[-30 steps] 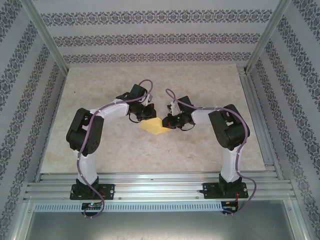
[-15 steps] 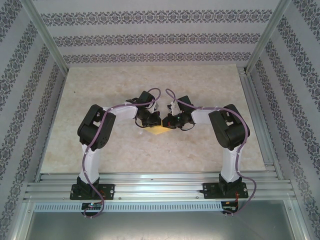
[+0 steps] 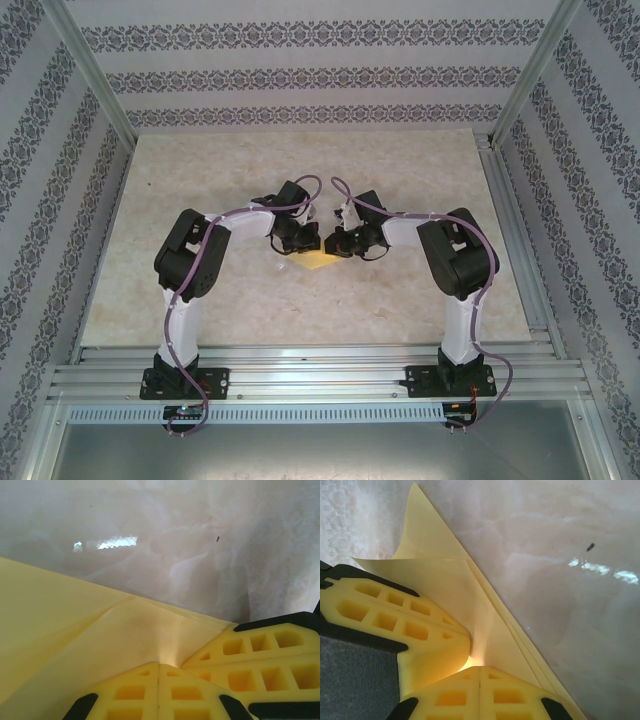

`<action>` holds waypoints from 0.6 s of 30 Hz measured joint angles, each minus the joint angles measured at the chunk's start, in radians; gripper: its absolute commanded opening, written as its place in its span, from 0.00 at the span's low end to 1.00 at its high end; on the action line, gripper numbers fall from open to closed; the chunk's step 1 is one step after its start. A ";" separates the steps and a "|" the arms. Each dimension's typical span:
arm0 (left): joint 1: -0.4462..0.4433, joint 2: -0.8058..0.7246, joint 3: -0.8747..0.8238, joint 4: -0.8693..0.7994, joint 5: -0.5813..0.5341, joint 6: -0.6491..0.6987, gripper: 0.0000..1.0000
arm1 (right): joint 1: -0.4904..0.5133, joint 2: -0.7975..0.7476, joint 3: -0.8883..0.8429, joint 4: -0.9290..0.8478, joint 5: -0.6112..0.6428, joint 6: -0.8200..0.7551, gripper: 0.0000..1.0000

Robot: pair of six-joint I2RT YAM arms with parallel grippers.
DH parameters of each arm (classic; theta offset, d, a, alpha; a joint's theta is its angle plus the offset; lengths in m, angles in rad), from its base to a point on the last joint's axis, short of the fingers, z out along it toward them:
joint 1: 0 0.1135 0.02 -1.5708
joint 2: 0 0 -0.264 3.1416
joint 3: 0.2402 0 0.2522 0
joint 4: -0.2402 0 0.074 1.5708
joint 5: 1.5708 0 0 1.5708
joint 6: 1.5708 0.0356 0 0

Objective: Fold a paper plane with a square sheet of paper (fold left side to right side)
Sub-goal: Fourth fold the wing at the center of the table.

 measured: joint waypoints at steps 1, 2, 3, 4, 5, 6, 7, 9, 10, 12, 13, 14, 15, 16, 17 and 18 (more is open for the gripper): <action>0.004 -0.003 -0.002 -0.001 -0.002 0.001 0.00 | 0.000 0.000 0.001 -0.002 0.000 0.000 0.02; 0.010 -0.006 -0.006 -0.004 -0.007 0.004 0.00 | 0.000 0.000 0.001 -0.002 0.000 -0.001 0.03; 0.016 -0.011 -0.011 -0.007 -0.013 0.005 0.00 | 0.000 0.000 0.001 -0.002 0.000 -0.003 0.02; 0.023 -0.016 -0.016 -0.007 -0.017 0.008 0.00 | 0.000 0.000 0.001 -0.002 0.000 -0.003 0.02; 0.030 -0.022 -0.024 -0.008 -0.021 0.009 0.00 | 0.000 0.001 0.001 -0.002 0.000 -0.003 0.03; 0.037 -0.027 -0.032 -0.008 -0.024 0.011 0.00 | 0.000 0.001 0.001 -0.002 0.000 -0.003 0.03; 0.043 -0.032 -0.037 -0.008 -0.026 0.013 0.00 | 0.000 0.001 0.001 -0.002 0.000 -0.003 0.02; 0.054 -0.041 -0.048 -0.009 -0.032 0.020 0.01 | 0.000 0.001 0.001 -0.002 0.000 -0.004 0.02; 0.059 -0.044 -0.053 -0.011 -0.035 0.023 0.01 | 0.000 0.001 0.001 -0.003 0.000 -0.004 0.02; 0.072 -0.053 -0.062 -0.016 -0.043 0.031 0.01 | 0.000 0.001 0.001 -0.003 0.000 -0.007 0.02; 0.078 -0.059 -0.069 -0.017 -0.047 0.034 0.01 | 0.000 0.001 0.001 -0.003 0.000 -0.008 0.03; 0.086 -0.067 -0.079 -0.019 -0.050 0.038 0.01 | 0.000 0.001 0.003 -0.006 0.000 -0.011 0.02; 0.094 -0.076 -0.089 -0.019 -0.055 0.042 0.01 | 0.000 0.001 0.003 -0.008 0.000 -0.012 0.03; 0.101 -0.084 -0.099 -0.022 -0.059 0.047 0.01 | 0.000 0.001 0.005 -0.010 0.000 -0.015 0.02; 0.112 -0.094 -0.113 -0.024 -0.063 0.052 0.01 | 0.000 0.001 0.005 -0.011 0.000 -0.016 0.02; 0.121 -0.104 -0.126 -0.025 -0.066 0.055 0.01 | 0.000 0.001 0.006 -0.012 0.000 -0.018 0.02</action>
